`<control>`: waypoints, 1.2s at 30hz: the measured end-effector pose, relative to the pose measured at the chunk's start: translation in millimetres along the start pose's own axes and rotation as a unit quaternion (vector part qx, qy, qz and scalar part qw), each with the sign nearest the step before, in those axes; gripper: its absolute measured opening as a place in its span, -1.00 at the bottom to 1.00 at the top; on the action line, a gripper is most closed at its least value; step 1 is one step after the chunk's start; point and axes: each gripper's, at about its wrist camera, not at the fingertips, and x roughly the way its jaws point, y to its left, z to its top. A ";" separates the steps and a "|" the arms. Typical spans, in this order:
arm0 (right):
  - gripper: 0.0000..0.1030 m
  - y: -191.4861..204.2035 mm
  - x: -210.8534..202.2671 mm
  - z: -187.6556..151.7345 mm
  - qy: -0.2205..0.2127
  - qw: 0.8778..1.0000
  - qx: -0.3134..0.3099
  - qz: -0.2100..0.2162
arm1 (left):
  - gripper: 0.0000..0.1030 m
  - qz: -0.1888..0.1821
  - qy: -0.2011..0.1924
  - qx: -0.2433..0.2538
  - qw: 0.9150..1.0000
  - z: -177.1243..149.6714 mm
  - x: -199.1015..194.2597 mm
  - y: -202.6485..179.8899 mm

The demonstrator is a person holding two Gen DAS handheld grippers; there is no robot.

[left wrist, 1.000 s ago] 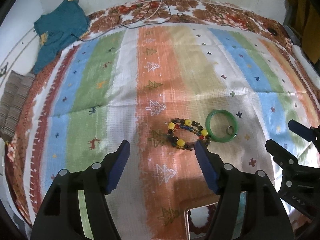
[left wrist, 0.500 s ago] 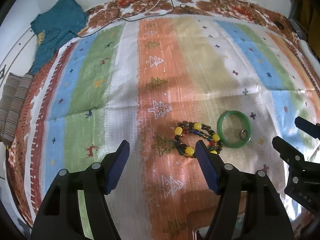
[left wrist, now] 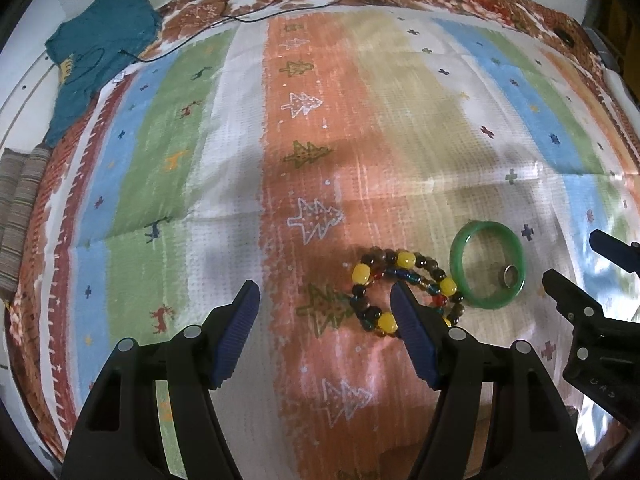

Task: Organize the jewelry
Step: 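Move both tools toward the yellow-bead bracelet and green jade bangle, then grasp the yellow-bead bracelet with the left tool while the right tool grasps the green bangle rim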

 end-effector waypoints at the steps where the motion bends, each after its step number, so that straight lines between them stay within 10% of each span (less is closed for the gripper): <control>1: 0.38 -0.2 2.1 0.9 0.002 1.000 0.000 0.000 | 0.32 0.000 0.002 0.002 1.000 1.3 2.5 -1.3; 26: 0.13 1.7 47.4 15.6 0.042 0.999 -0.016 -0.004 | 0.28 0.032 0.040 0.039 0.998 14.3 48.5 -6.6; 36: -0.41 0.8 59.1 13.8 0.049 0.999 -0.021 0.006 | -0.57 -0.028 0.054 0.018 0.998 16.3 54.2 -3.8</control>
